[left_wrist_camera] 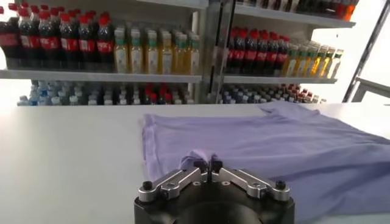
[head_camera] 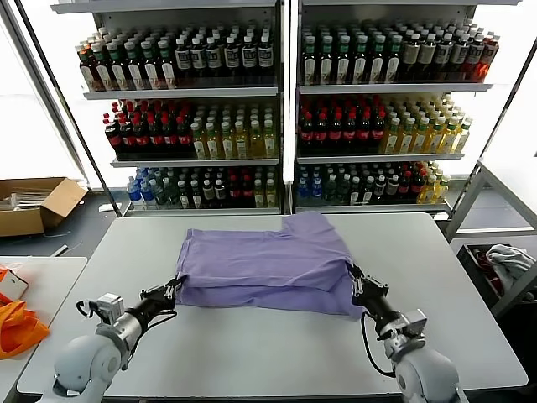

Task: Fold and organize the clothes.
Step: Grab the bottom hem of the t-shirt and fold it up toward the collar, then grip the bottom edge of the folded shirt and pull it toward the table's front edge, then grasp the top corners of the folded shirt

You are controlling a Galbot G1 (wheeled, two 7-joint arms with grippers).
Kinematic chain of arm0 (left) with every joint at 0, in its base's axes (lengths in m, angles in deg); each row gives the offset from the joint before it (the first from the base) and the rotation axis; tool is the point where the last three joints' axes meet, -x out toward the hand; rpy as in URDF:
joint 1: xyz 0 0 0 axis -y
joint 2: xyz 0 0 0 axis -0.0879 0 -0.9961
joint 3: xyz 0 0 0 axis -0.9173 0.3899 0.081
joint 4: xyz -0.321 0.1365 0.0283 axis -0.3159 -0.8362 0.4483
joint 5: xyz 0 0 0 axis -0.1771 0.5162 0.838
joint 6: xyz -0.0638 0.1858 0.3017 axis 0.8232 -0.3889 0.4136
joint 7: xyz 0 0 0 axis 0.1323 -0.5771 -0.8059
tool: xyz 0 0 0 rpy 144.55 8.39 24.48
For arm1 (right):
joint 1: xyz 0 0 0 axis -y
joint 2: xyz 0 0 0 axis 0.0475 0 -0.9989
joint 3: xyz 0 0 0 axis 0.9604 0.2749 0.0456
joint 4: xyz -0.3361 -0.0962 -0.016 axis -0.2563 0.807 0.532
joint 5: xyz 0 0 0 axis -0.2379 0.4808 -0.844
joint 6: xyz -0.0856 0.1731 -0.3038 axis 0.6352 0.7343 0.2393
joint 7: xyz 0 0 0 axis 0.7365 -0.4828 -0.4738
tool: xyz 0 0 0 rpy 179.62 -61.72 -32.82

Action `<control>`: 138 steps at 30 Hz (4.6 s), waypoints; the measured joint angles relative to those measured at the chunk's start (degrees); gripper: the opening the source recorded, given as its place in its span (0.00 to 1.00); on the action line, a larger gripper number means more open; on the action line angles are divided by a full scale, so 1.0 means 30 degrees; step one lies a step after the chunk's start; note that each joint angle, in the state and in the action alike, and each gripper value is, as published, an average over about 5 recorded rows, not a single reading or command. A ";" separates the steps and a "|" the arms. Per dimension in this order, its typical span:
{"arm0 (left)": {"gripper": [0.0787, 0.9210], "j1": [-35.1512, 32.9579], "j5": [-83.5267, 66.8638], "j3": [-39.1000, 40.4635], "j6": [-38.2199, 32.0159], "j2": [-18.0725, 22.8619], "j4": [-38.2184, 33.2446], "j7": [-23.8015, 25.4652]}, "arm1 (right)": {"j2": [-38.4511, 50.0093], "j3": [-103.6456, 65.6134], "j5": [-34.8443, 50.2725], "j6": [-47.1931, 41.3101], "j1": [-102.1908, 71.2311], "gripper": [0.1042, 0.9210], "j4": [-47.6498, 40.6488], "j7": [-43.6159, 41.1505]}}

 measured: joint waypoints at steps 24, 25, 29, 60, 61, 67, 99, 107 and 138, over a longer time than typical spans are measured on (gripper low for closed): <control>0.71 0.0199 0.1599 -0.0534 -0.0858 -0.0257 0.1214 0.0744 | 0.0392 0.0249 -0.1451 -0.1271 0.0201 0.83 0.0681 0.1819; 0.74 0.0024 0.1649 -0.0530 -0.0876 -0.0218 0.1131 0.0738 | 0.0371 0.0161 -0.1465 -0.1416 -0.0109 0.85 0.0951 0.1990; 0.85 -0.0422 0.1757 -0.0438 -0.0923 -0.0007 0.1025 0.0611 | 0.0284 -0.0065 -0.1364 -0.2050 -0.1382 0.88 0.1918 0.2750; 0.53 -0.0366 0.1860 -0.0110 -0.1128 0.0612 0.2458 0.0716 | 0.0119 0.0852 0.1243 -0.5546 -0.2863 0.23 0.1672 0.5619; 0.50 -0.0406 0.1860 -0.0105 -0.1124 0.0651 0.2422 0.0735 | 0.0174 0.0890 0.1308 -0.5569 -0.2863 0.20 0.1651 0.5626; 0.29 -0.0770 0.1946 -0.0077 -0.1101 0.0893 0.2173 0.0806 | 0.0528 0.0887 0.1688 -0.5642 -0.3051 0.03 0.1716 0.5607; 0.02 -0.8606 0.3948 -0.3810 0.0514 0.4095 -0.5080 0.0845 | 0.3114 -0.1079 0.1907 -0.5401 -1.0322 0.08 0.7497 0.5394; 0.20 -0.9858 0.4222 -0.4908 0.0696 0.4010 -0.6533 0.0876 | 0.3252 -0.1999 0.1461 -0.4612 -1.0524 0.35 0.8135 0.4928; 0.88 -0.4152 0.0029 -0.3177 0.1002 -0.2635 -0.2656 0.0405 | 0.4047 0.0953 0.3104 -0.5745 0.4611 0.88 -0.1454 -0.1500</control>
